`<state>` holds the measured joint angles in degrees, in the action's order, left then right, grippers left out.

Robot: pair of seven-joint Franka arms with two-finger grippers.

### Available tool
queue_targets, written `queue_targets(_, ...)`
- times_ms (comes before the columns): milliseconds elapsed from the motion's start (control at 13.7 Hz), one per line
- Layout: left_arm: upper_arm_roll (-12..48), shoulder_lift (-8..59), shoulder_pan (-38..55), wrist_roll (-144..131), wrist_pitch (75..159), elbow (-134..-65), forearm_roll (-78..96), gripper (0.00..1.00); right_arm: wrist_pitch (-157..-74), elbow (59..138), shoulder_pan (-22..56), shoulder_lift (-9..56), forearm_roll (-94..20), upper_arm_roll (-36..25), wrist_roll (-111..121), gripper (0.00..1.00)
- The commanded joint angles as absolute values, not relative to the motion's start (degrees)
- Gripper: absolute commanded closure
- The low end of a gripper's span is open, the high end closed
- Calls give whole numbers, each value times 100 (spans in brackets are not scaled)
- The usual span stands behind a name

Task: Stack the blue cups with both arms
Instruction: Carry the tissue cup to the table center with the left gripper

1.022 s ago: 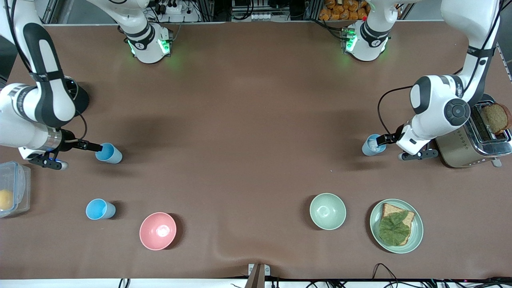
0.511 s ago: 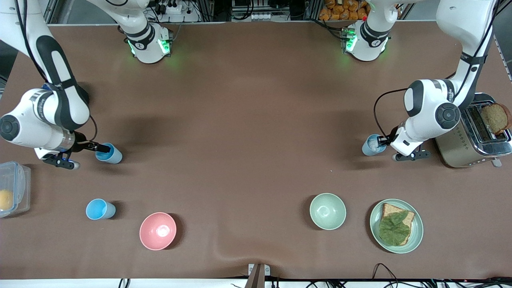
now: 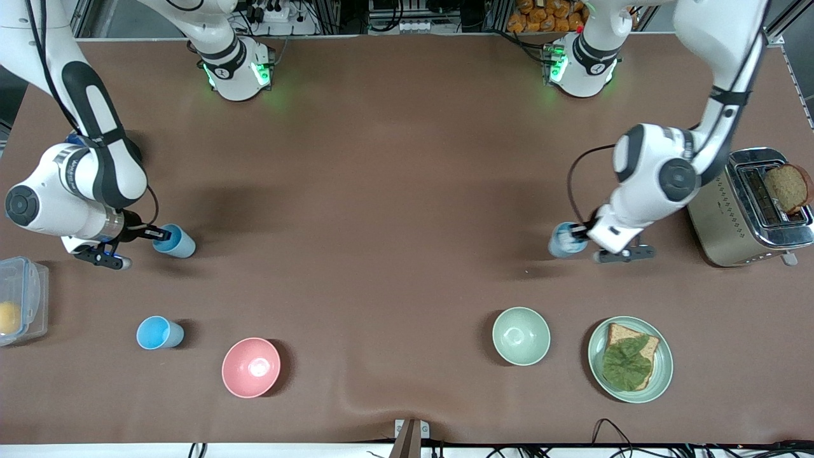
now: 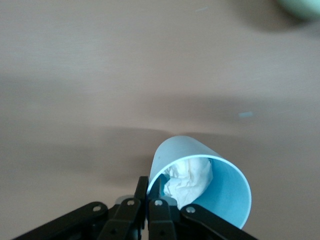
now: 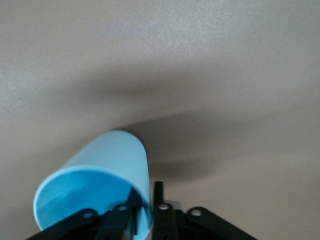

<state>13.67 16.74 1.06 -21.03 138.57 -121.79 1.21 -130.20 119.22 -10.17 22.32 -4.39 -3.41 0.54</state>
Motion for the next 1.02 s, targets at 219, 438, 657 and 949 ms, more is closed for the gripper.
queue_targets(219,1521,2538,1956,-4812,13816,-10989,185,100,-11666,11190,-1055,1961,-351,-246,-315,100)
queue_targets(438,1459,3294,2853,-5824,13808,-10031,141,100,-11085,11109,-801,1495,-343,-237,-624,100)
queue_targets(657,1433,3936,3434,-6283,13808,-9371,71,100,-11004,10830,-511,1502,-422,-229,-921,100)
queue_targets(949,1345,4157,3857,-6653,13816,-9176,-35,98,-10934,10652,-124,1459,-431,-211,-1248,100)
